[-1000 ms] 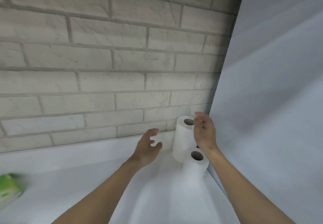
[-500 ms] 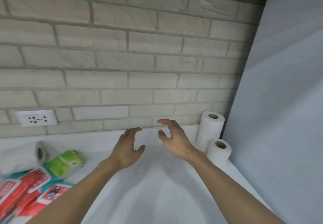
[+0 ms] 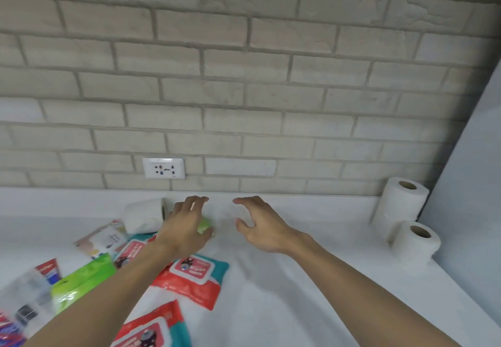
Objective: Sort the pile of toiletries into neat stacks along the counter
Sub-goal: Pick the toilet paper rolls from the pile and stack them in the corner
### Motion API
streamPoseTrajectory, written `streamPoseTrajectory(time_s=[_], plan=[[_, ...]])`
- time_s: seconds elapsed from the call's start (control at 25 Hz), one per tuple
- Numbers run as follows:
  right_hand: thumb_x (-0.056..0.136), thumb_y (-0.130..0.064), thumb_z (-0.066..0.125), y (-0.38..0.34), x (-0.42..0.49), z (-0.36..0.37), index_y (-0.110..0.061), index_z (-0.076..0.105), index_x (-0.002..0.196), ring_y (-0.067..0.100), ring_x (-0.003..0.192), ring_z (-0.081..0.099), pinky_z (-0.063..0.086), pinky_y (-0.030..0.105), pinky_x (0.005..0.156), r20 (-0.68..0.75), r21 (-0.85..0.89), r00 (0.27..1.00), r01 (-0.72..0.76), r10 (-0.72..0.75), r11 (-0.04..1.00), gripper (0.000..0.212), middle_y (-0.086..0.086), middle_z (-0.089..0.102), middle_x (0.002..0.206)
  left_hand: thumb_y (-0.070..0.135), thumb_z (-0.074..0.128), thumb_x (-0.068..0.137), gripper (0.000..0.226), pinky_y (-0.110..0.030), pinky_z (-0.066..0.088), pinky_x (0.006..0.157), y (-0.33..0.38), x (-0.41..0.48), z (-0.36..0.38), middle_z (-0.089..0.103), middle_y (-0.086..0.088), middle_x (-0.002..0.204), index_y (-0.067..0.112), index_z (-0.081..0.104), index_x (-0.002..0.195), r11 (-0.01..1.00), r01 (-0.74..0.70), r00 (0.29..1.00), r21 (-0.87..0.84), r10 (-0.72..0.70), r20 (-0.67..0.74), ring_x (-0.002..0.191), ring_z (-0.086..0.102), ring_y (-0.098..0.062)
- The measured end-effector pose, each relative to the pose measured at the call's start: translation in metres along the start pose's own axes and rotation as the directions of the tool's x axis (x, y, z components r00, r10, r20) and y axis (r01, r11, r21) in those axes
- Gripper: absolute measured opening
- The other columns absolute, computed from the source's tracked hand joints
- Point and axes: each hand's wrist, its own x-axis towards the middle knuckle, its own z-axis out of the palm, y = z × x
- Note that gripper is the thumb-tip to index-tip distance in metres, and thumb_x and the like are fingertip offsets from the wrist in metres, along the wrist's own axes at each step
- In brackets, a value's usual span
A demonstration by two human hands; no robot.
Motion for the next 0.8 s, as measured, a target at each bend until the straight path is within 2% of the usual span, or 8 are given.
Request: streamPoseTrajectory(time_s=[0.28,0.4,0.56,0.68,0.8], plan=[[0.095,-0.038,0.047,-0.042,0.034,0.044,-0.025,0.028,0.148,0.029,0.133,0.036,0.035,0.043,0.109,0.179,-0.119,0.984,0.019,0.003,0.993,0.058,0.008,0.035,0.147,0.047,0.05,0.084,0.074,-0.042,0.03,0.109,-0.08,-0.014,-0.016,0.024,-0.002,0.152,0.022,0.019,0.147,0.97,0.054,0.994,0.235,-0.075,0.082,0.136,0.027,-0.031],[0.095,-0.038,0.048,-0.055,0.047,0.059,-0.026,0.033,0.144,0.029,0.124,0.043,0.04,0.045,0.104,0.235,-0.11,0.972,0.002,0.024,0.994,0.053,0.01,0.043,0.137,0.051,0.049,0.085,0.075,-0.043,0.031,0.108,-0.105,-0.011,-0.017,0.025,-0.003,0.15,0.021,0.02,0.146,0.946,0.059,0.989,0.319,-0.098,0.109,0.134,0.027,-0.033],[0.094,-0.038,0.048,-0.071,0.064,0.079,-0.023,0.039,0.141,0.027,0.116,0.051,0.045,0.041,0.099,0.312,-0.079,0.948,-0.042,0.065,0.996,0.05,0.009,0.049,0.13,0.059,0.047,0.084,0.079,-0.044,0.03,0.108,-0.131,0.002,-0.018,0.024,-0.006,0.15,0.018,0.018,0.146,0.905,0.021,0.983,0.426,-0.096,0.156,0.134,0.027,-0.034],[0.087,-0.045,0.047,-0.077,0.082,0.1,-0.027,0.057,0.118,0.017,0.098,0.064,0.055,0.041,0.09,0.356,0.007,0.931,-0.092,0.084,0.996,0.037,-0.001,0.065,0.113,0.056,0.048,0.085,0.079,-0.046,0.029,0.108,-0.144,0.014,-0.014,0.024,-0.007,0.15,0.016,0.019,0.146,0.879,0.001,0.979,0.477,-0.097,0.177,0.134,0.026,-0.035],[0.087,-0.048,0.05,-0.079,0.104,0.12,-0.03,0.062,0.105,0.01,0.086,0.067,0.058,0.038,0.082,0.362,0.089,0.924,-0.164,0.121,0.982,0.028,-0.006,0.068,0.099,0.055,0.049,0.086,0.078,-0.046,0.03,0.108,-0.158,0.027,-0.009,0.025,-0.008,0.15,0.014,0.019,0.146,0.869,-0.005,0.973,0.494,-0.11,0.203,0.134,0.026,-0.036]])
